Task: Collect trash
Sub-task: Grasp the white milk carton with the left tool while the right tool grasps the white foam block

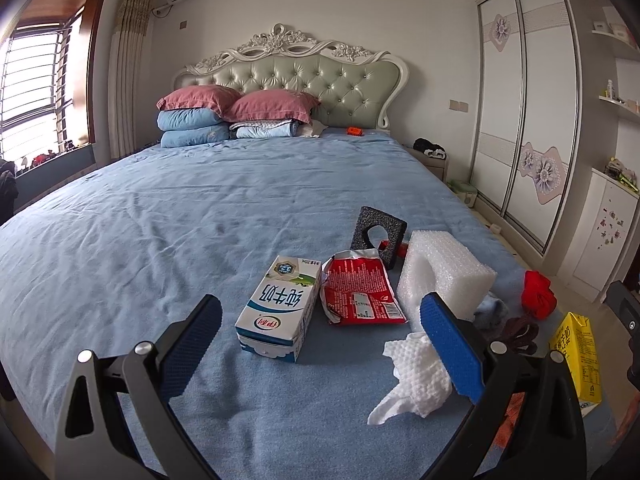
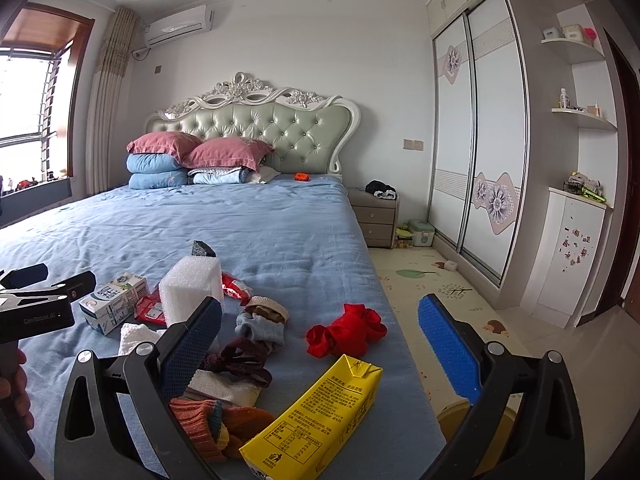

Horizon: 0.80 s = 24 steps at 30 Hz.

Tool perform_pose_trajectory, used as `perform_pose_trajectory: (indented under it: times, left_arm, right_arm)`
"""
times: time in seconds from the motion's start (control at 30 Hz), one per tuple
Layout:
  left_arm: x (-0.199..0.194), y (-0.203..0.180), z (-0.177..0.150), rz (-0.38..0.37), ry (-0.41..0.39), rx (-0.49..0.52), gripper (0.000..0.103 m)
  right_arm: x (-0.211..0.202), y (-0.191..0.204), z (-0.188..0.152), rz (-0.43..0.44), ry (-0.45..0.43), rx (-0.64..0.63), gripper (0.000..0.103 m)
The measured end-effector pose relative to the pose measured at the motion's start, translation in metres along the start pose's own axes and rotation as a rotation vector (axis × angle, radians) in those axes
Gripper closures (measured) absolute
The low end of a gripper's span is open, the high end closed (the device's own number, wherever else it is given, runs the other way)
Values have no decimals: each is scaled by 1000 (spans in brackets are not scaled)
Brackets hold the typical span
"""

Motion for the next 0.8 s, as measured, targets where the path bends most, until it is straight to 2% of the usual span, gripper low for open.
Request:
perform_pose_trajectory:
  times: [0.4,0.8]
  left_arm:
    - [12,21,-6,17,40,-15,4]
    - [33,40,-8,-8,83,-11,4]
  right_arm:
    - [-8,40,1,99,6,-55,8]
    - [-5,68,7,129,38,-84,8]
Point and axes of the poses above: each gripper's, at about its wrist camera, not at the fingertips, and x roughly the way its jaws point, y to its left, z to its top, the point moved 4 cm from there along x, roughly the way its jaws point, and after that the axes turned 13 degrees about -z, right-handed, at the moved point
